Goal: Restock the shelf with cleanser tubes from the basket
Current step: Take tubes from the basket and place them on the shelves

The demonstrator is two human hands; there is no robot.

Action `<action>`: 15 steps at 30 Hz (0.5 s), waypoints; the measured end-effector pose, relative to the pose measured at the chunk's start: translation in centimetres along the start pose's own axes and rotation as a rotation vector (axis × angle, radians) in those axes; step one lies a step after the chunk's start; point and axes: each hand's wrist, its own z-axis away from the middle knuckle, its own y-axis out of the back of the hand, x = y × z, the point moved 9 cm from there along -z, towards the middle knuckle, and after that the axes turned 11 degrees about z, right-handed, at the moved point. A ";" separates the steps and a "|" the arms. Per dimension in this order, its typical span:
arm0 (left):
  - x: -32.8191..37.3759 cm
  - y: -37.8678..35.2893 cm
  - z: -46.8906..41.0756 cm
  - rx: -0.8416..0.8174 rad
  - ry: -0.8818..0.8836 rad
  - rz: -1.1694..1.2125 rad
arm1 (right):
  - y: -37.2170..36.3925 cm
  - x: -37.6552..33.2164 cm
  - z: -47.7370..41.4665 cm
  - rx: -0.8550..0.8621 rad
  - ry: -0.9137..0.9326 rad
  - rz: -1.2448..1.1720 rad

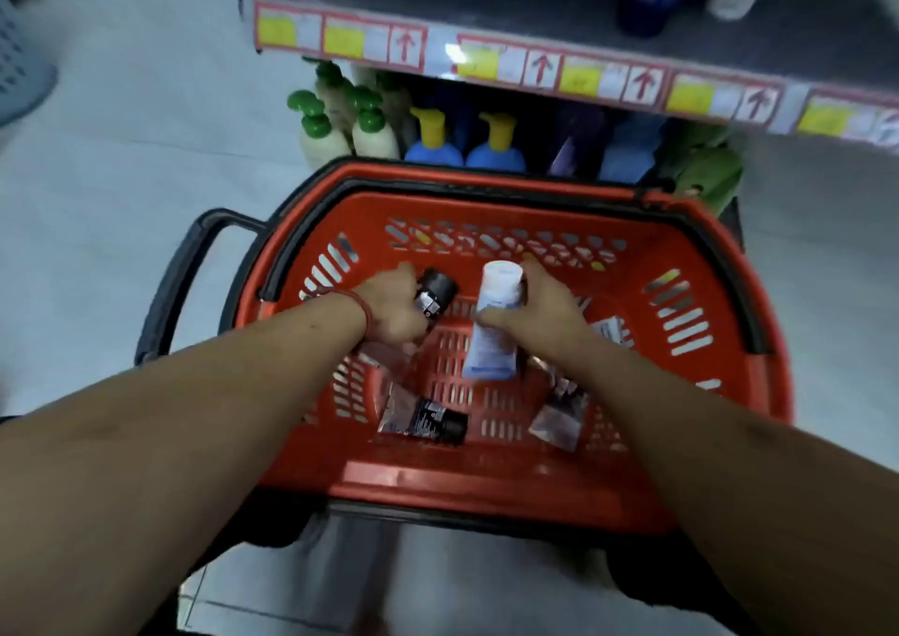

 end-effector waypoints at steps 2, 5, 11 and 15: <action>3.2 2.9 2.6 0.045 -0.092 0.080 | 4.8 -2.3 1.5 0.082 0.021 -0.065; 7.1 6.5 6.1 0.055 -0.178 0.278 | 11.7 -5.6 3.9 0.209 0.086 -0.156; 10.3 11.9 11.1 0.051 -0.242 0.685 | 18.8 -7.4 5.7 0.254 -0.028 -0.551; 10.2 13.2 12.9 -0.015 -0.291 0.989 | 18.7 -6.9 6.3 0.114 -0.158 -0.997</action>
